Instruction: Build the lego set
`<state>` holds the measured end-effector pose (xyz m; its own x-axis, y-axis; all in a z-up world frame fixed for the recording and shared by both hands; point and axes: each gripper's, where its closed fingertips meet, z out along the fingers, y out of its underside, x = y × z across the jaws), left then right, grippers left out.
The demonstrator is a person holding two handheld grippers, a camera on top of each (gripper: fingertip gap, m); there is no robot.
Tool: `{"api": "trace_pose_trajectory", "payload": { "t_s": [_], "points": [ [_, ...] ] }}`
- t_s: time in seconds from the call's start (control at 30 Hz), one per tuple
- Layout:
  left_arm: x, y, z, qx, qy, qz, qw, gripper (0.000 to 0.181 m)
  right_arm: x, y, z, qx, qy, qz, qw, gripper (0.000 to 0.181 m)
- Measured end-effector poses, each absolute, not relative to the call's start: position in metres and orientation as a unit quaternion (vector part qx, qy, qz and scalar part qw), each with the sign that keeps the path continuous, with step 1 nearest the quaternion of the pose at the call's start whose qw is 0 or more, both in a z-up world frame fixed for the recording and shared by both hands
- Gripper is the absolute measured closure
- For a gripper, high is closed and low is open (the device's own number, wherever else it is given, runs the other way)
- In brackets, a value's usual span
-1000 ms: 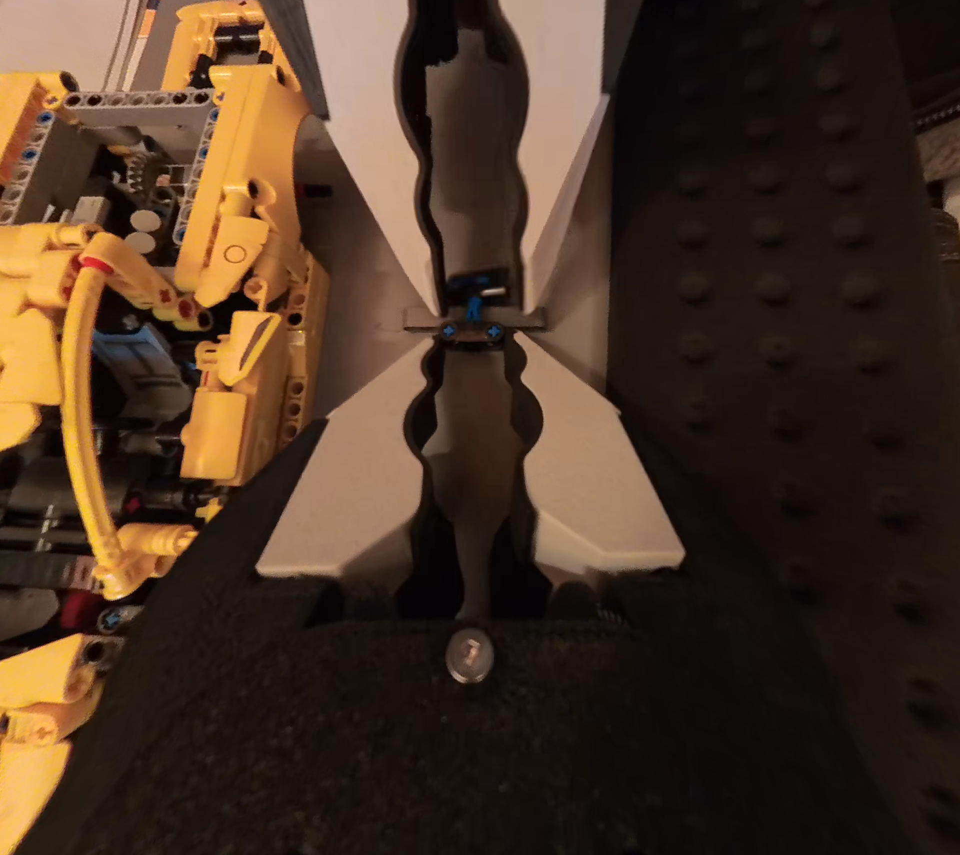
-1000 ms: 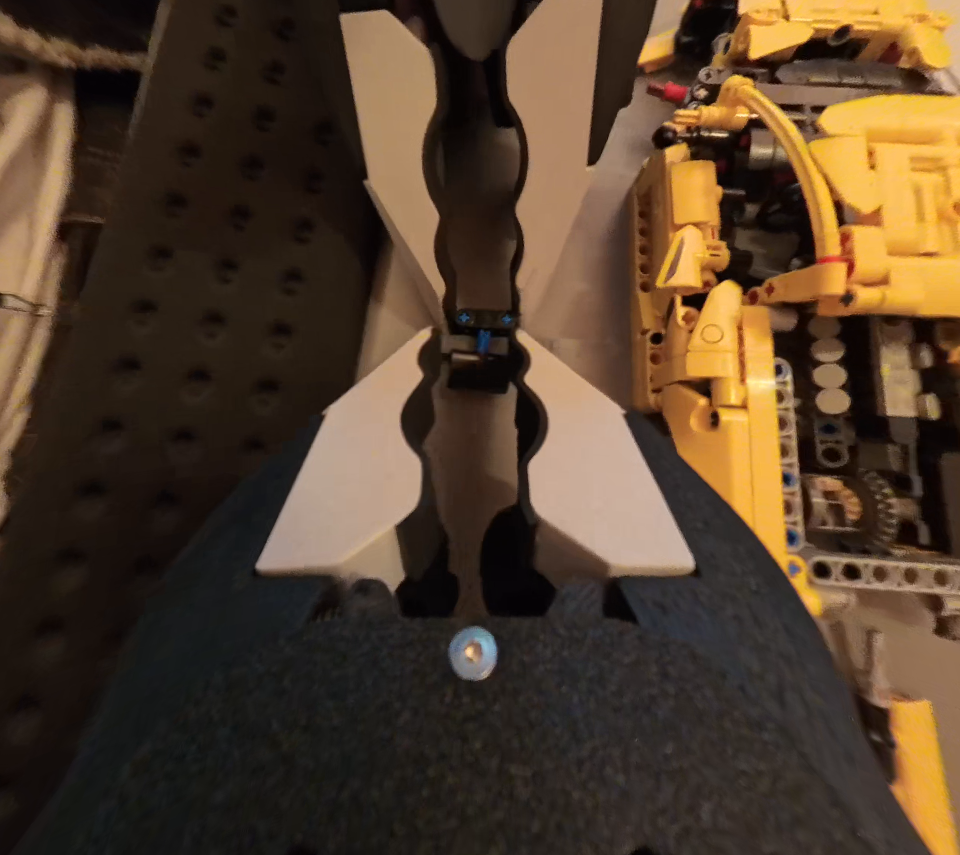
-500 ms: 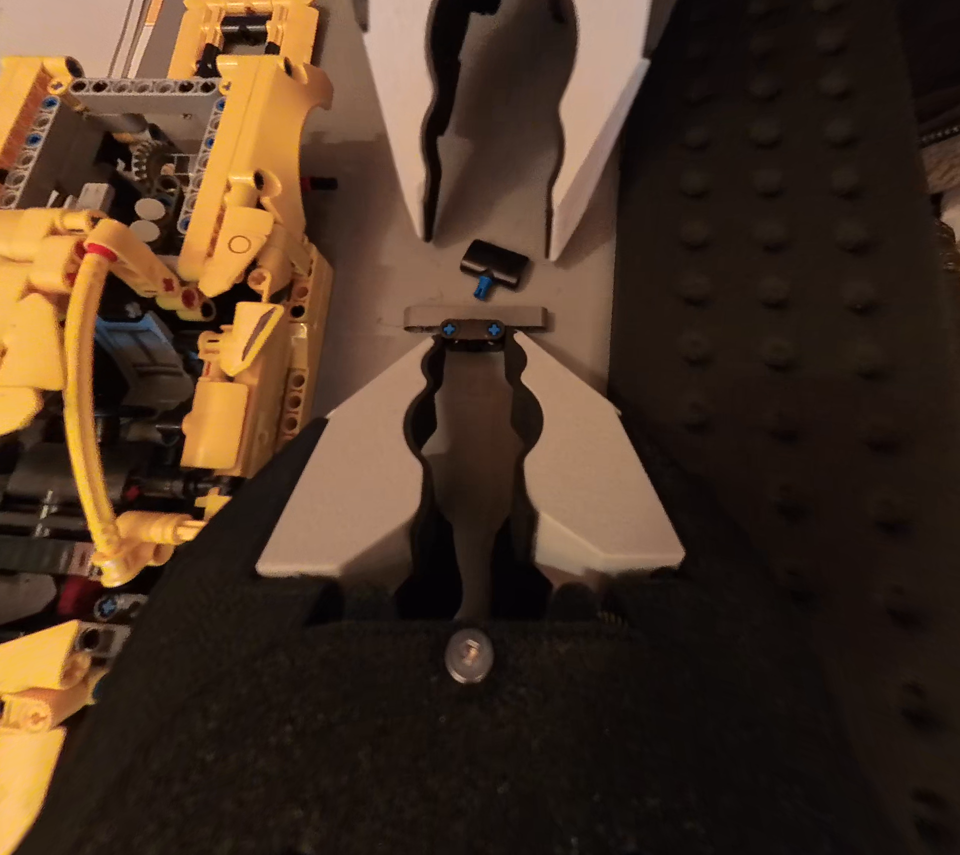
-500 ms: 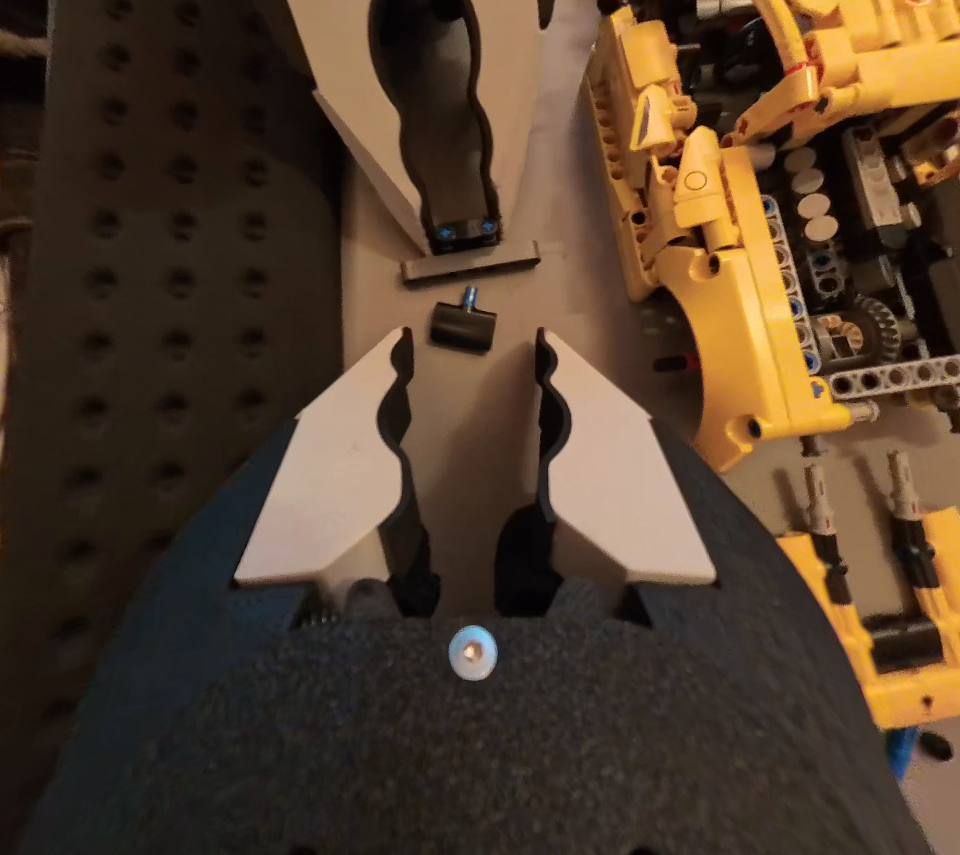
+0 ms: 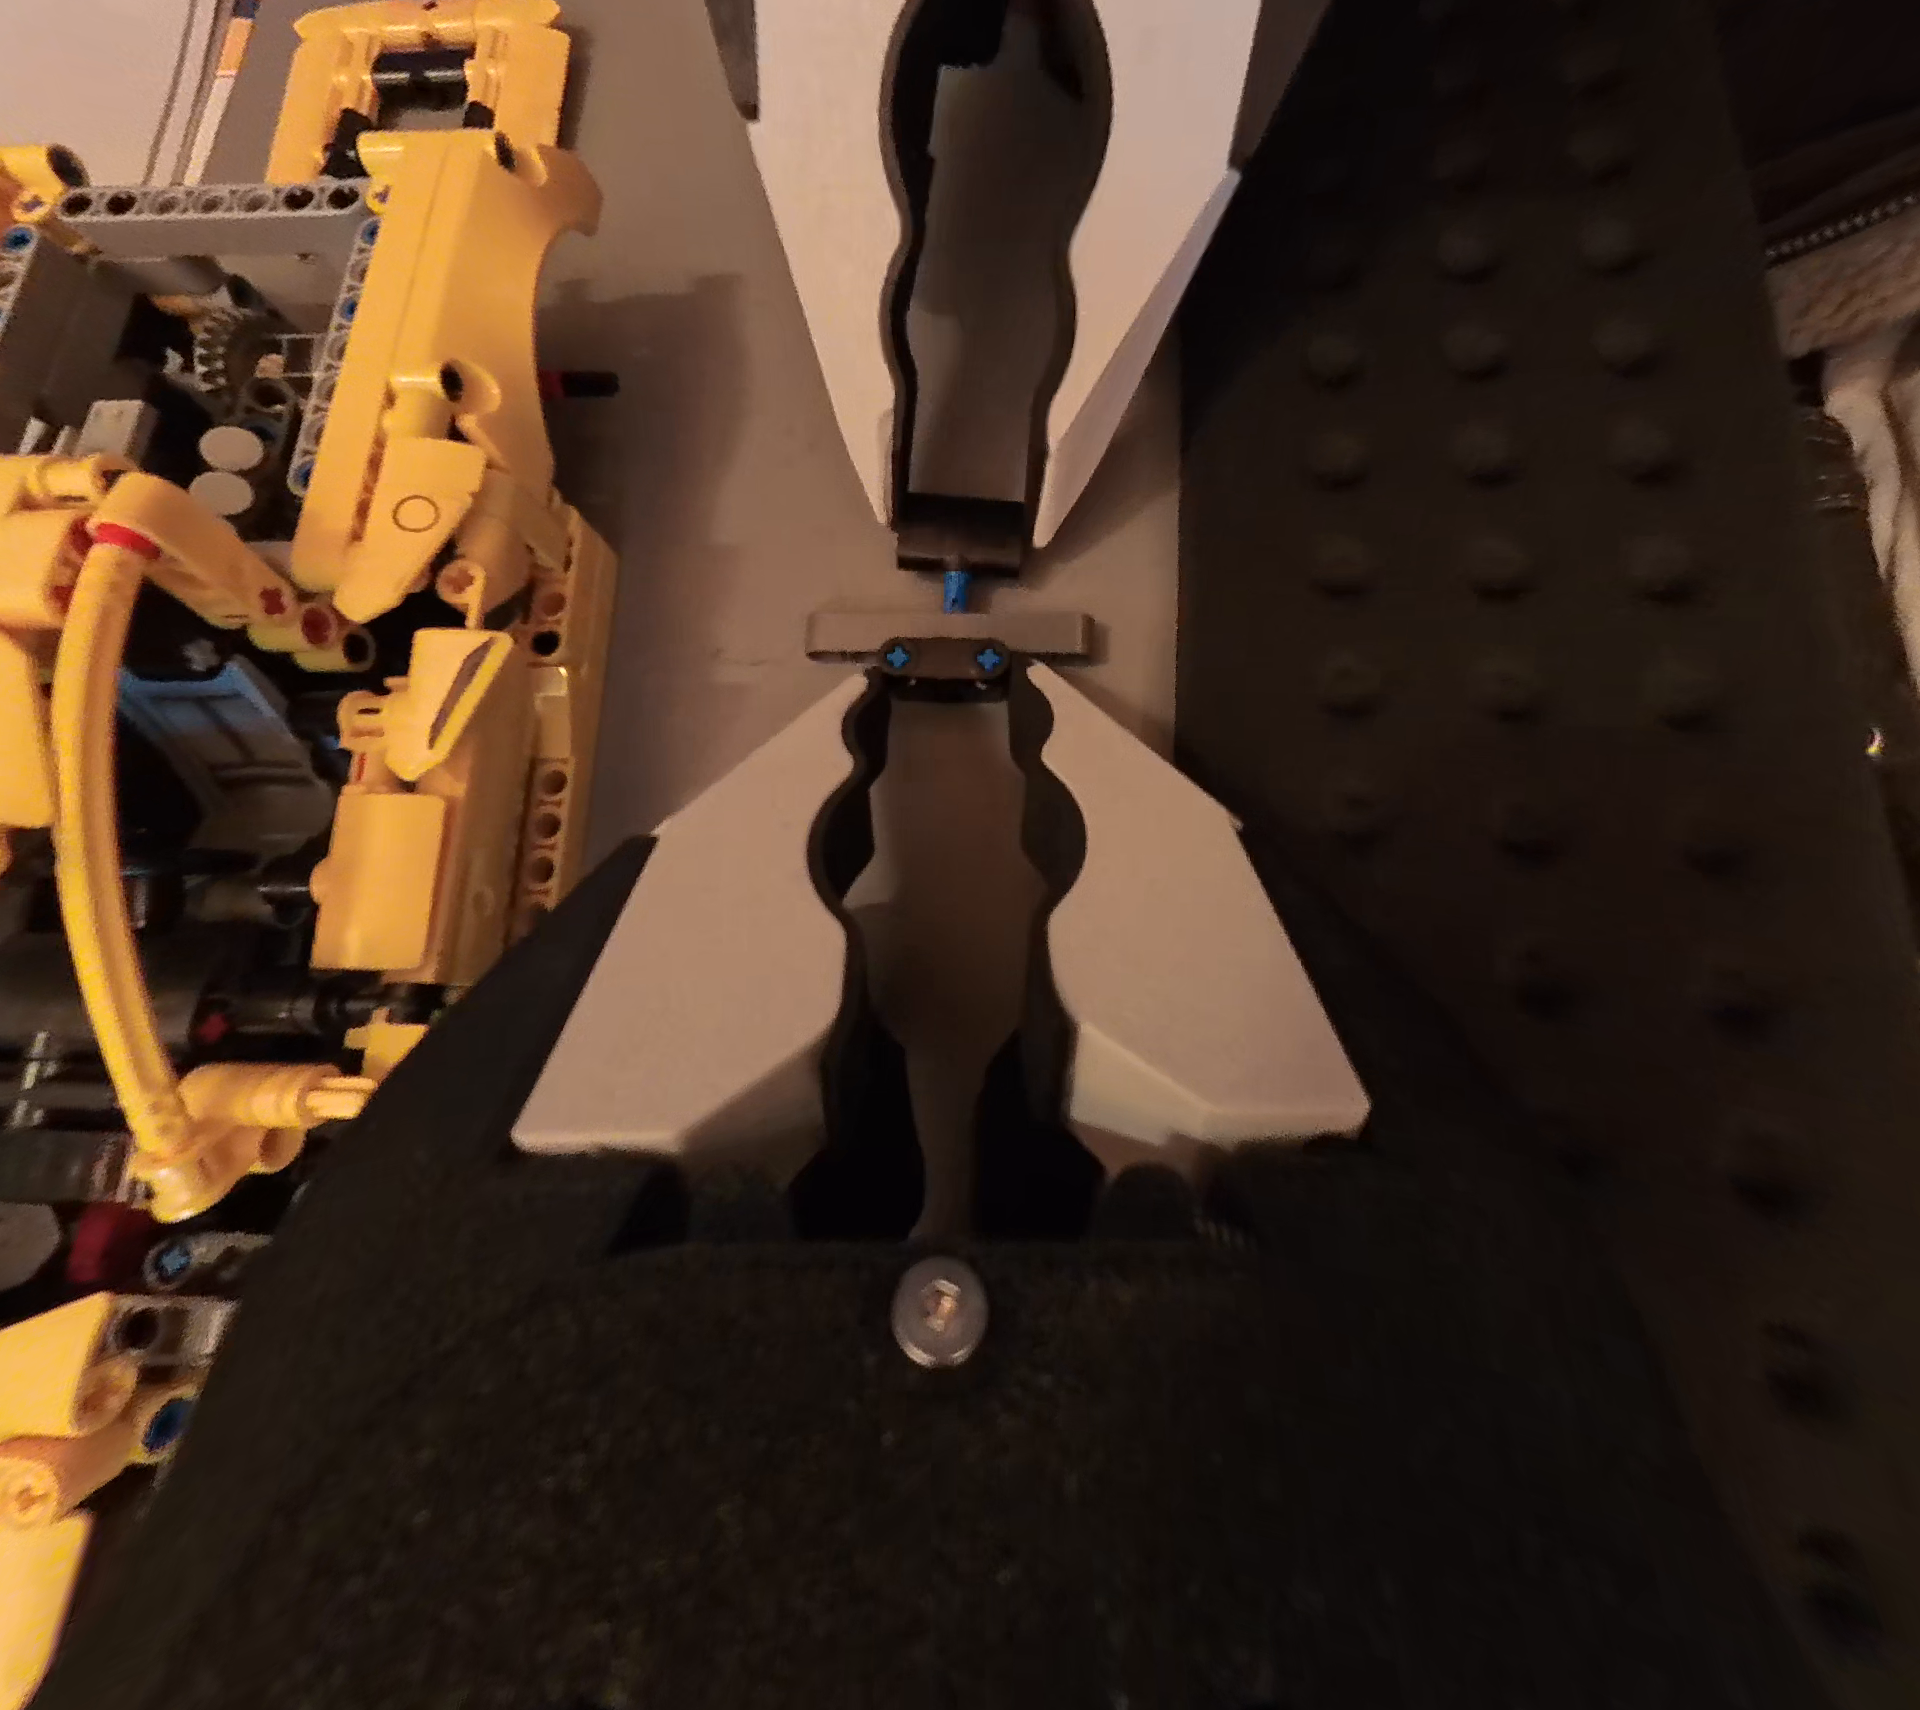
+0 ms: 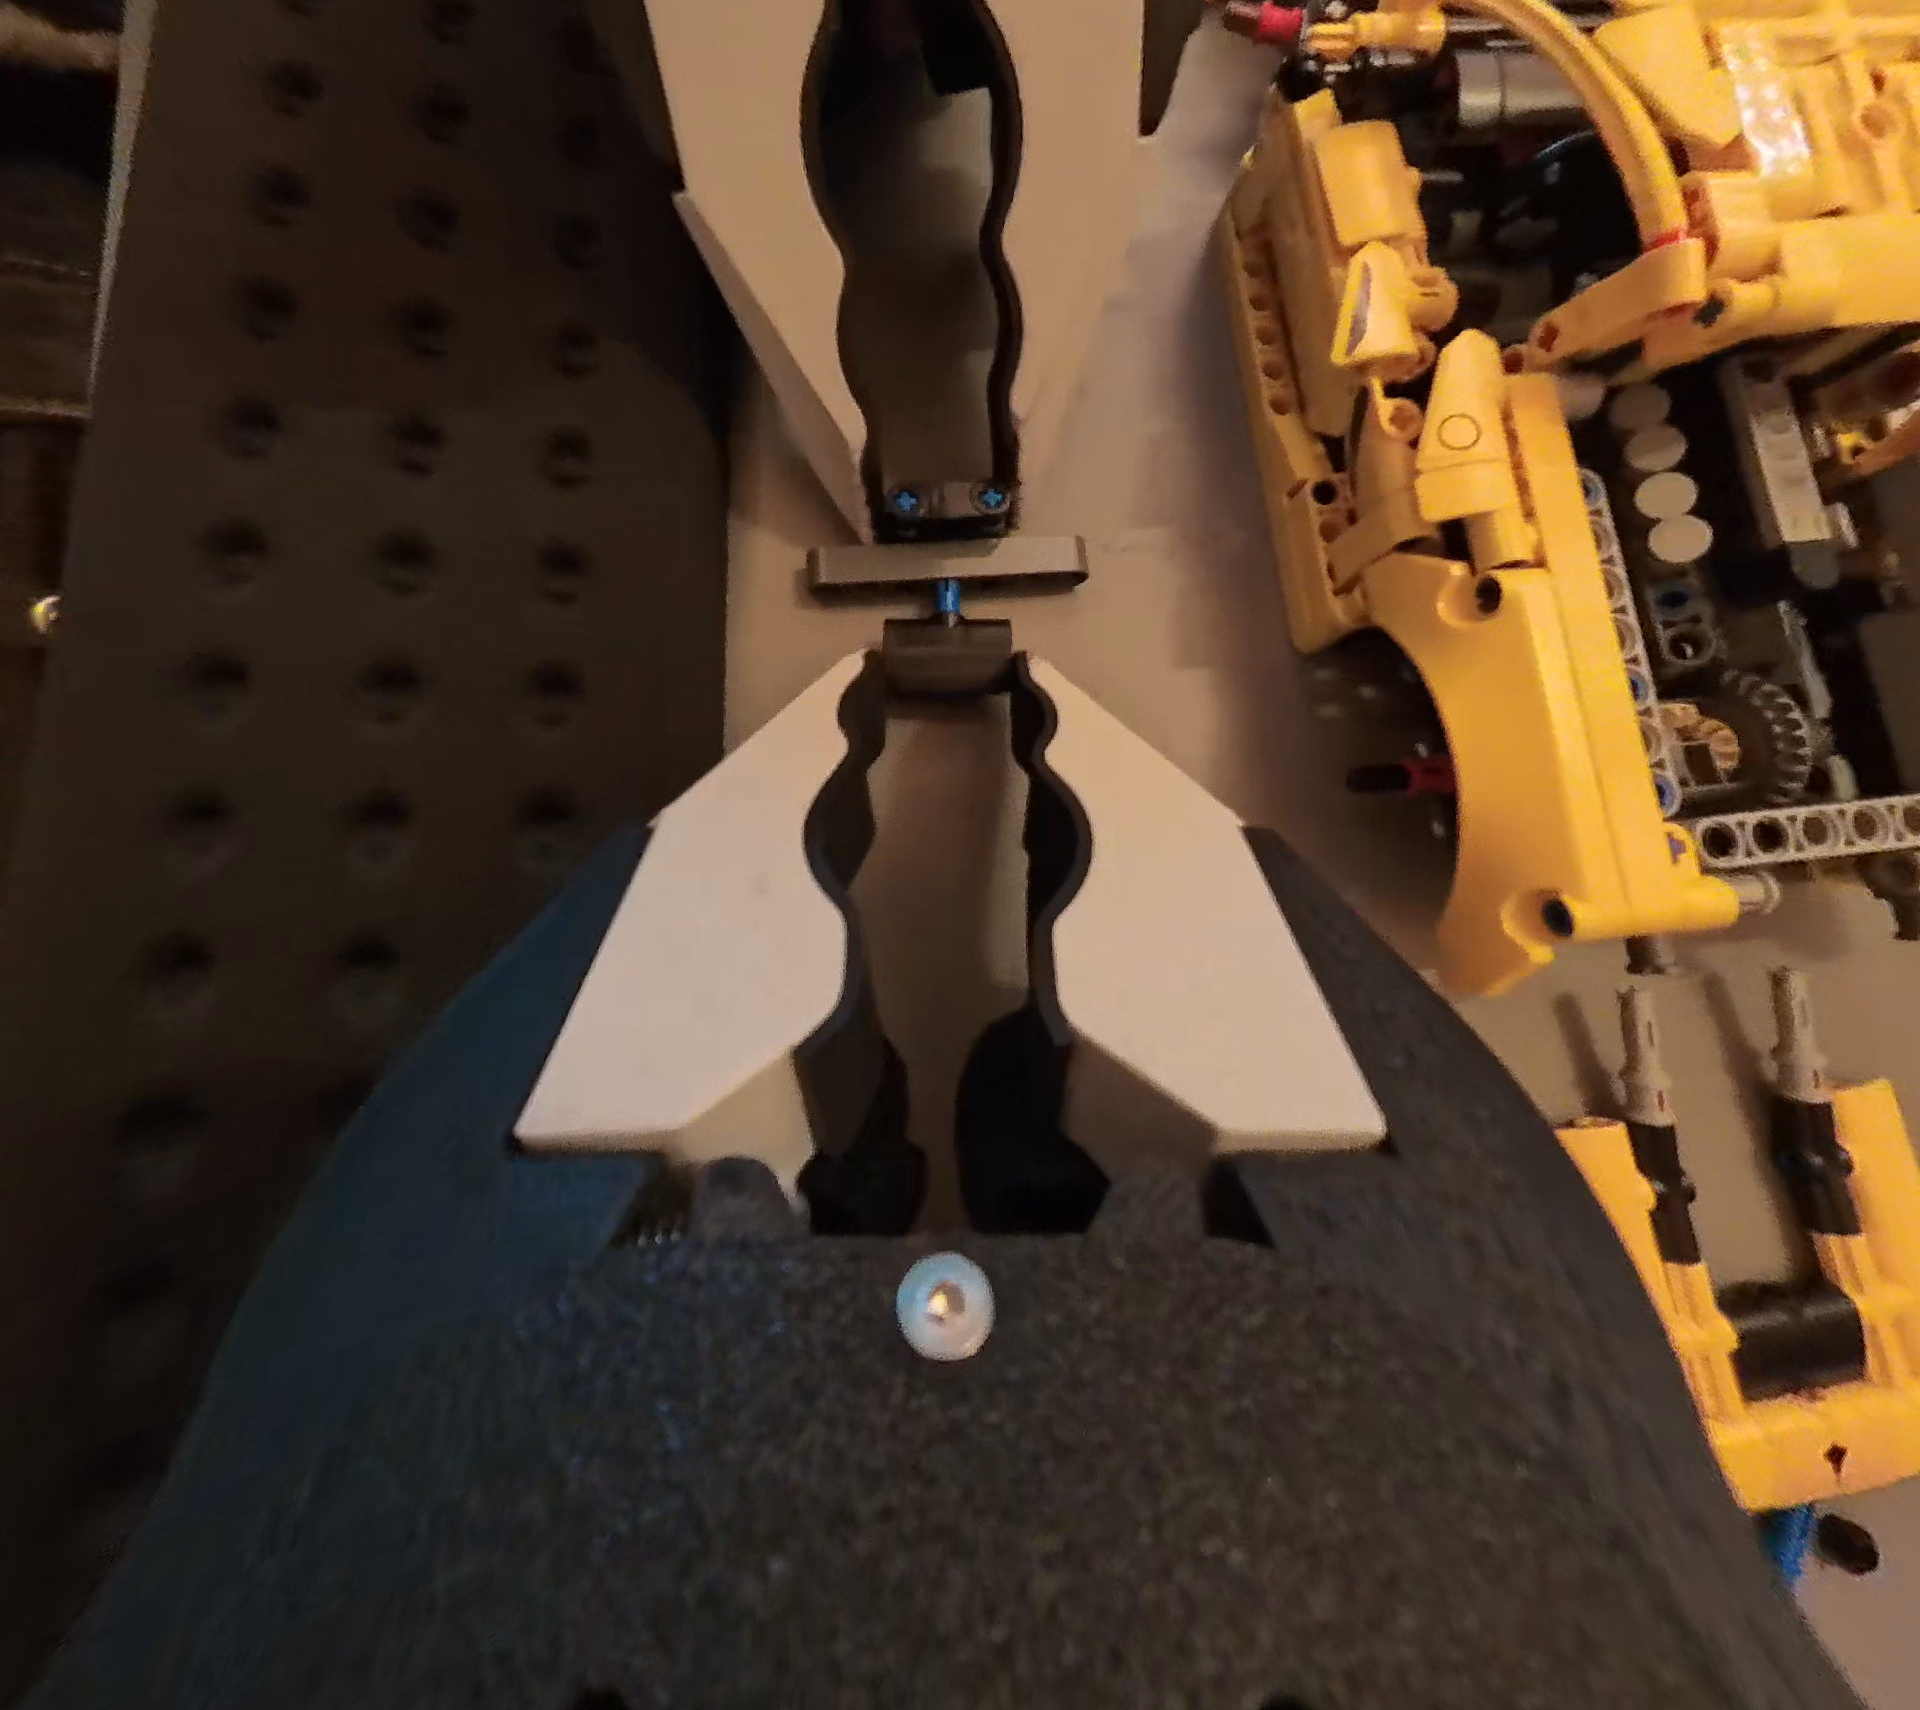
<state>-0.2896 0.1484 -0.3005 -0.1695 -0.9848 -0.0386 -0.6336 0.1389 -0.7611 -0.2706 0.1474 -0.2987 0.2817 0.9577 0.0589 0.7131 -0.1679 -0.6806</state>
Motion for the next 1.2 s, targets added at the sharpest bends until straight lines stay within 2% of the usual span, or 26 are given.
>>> {"api": "trace_pose_trajectory", "payload": {
  "t_s": [0.17, 0.7, 1.2],
  "points": [
    [-0.290, 0.148, -0.301, -0.578, 0.700, -0.310, 0.283, 0.158, -0.276, 0.150, -0.284, -0.738, -0.555, 0.220, 0.313, 0.157],
    [-0.289, 0.148, -0.300, -0.578, 0.699, -0.308, 0.286, 0.159, -0.280, 0.151, -0.294, -0.735, -0.586, 0.184, 0.286, 0.158],
    [-0.287, 0.148, -0.300, -0.582, 0.696, -0.305, 0.289, 0.159, -0.281, 0.152, -0.294, -0.734, -0.540, 0.248, 0.329, 0.157]
  ]
}}
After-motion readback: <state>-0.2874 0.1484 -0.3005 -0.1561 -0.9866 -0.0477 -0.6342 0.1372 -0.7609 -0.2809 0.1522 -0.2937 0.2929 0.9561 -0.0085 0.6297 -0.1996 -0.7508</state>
